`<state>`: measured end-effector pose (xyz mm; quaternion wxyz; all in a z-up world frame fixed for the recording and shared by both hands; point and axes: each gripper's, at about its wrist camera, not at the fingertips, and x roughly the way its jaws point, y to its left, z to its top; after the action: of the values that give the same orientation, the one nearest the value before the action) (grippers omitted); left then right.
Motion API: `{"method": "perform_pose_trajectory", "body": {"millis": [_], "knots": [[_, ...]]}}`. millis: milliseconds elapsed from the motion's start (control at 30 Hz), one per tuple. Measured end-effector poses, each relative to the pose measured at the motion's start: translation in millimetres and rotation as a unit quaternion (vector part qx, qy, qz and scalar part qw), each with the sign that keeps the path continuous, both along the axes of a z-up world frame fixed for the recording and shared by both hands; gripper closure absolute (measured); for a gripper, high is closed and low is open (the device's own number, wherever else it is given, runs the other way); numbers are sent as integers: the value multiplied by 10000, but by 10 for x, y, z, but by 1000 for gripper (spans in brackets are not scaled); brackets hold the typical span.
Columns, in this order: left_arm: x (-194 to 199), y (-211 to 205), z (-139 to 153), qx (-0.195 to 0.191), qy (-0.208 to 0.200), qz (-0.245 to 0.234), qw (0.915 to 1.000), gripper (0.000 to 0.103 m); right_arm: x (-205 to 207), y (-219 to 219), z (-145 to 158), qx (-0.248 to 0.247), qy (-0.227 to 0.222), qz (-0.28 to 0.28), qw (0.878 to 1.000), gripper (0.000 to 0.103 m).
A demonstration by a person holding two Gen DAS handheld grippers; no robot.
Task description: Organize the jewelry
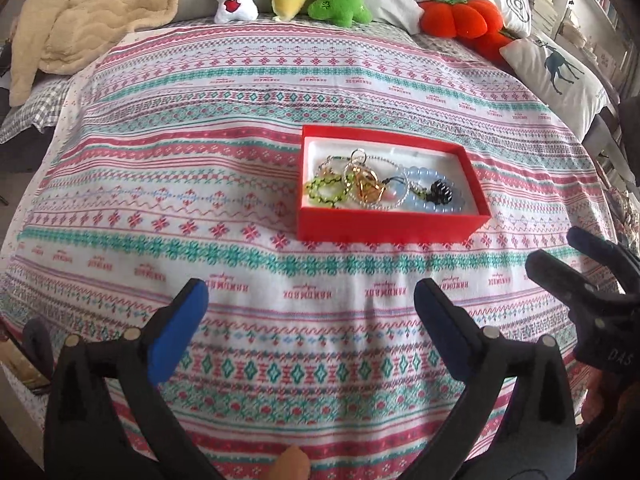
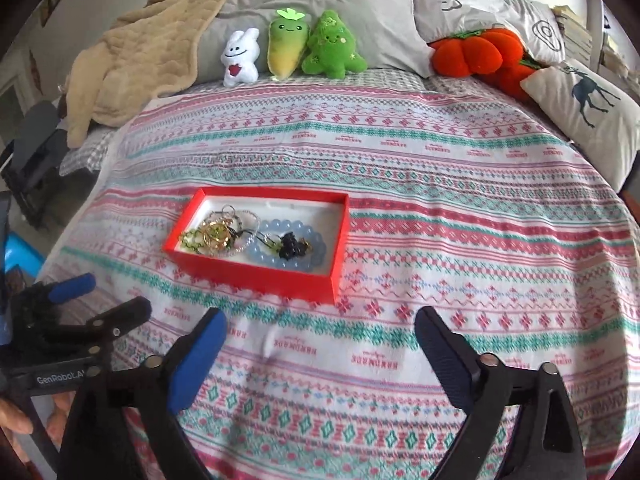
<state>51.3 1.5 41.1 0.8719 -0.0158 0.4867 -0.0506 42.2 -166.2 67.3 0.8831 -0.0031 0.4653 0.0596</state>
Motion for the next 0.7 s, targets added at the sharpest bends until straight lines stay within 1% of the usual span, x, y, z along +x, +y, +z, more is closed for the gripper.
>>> {"method": "perform_pose_trajectory", "body": {"millis": [167, 333, 700], "knots": [[-134, -4, -9, 202, -23, 22, 9998, 1, -131, 5, -23, -98, 166, -82, 9998, 0], [-186, -28, -57, 359, 13, -12, 9994, 1, -163, 50, -63, -198, 251, -58, 9995, 0], [-190, -70, -79, 405, 53, -16, 9992, 1, -110, 75, -115, -236, 347, -141, 9990, 0]]}}
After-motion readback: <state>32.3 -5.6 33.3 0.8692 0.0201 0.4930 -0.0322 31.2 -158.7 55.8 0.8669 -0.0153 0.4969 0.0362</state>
